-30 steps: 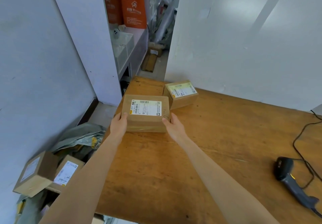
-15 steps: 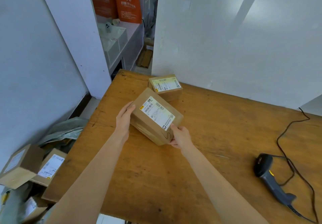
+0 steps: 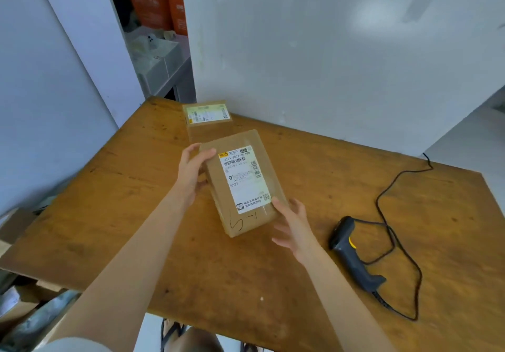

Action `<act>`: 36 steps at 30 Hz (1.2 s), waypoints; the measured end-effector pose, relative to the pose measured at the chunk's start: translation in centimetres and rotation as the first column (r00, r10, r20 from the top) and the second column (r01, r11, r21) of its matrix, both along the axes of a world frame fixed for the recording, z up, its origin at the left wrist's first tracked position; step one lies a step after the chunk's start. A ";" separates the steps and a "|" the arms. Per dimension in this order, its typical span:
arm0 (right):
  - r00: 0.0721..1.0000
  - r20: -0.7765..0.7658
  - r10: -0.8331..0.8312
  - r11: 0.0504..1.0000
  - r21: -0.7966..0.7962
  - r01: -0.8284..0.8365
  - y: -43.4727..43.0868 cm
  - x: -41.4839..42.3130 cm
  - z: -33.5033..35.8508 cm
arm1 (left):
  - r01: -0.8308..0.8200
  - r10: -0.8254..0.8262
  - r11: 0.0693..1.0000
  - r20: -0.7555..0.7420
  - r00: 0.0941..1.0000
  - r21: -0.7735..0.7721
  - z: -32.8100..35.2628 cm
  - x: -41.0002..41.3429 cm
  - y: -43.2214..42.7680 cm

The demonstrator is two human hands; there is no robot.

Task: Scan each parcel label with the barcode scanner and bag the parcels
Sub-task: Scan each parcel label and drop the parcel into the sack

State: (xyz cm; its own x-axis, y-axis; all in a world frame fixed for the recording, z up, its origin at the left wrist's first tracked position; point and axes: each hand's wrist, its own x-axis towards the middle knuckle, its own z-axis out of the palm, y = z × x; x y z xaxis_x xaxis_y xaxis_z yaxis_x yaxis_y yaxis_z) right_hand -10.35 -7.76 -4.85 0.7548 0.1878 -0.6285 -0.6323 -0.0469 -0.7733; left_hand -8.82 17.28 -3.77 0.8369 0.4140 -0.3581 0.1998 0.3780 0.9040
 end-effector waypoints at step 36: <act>0.722 0.661 0.204 0.806 -0.532 0.259 -13.6 -3.6 -3.0 | 0.314 -0.324 0.945 -0.133 0.937 -0.087 -4.7 -2.8 -10.5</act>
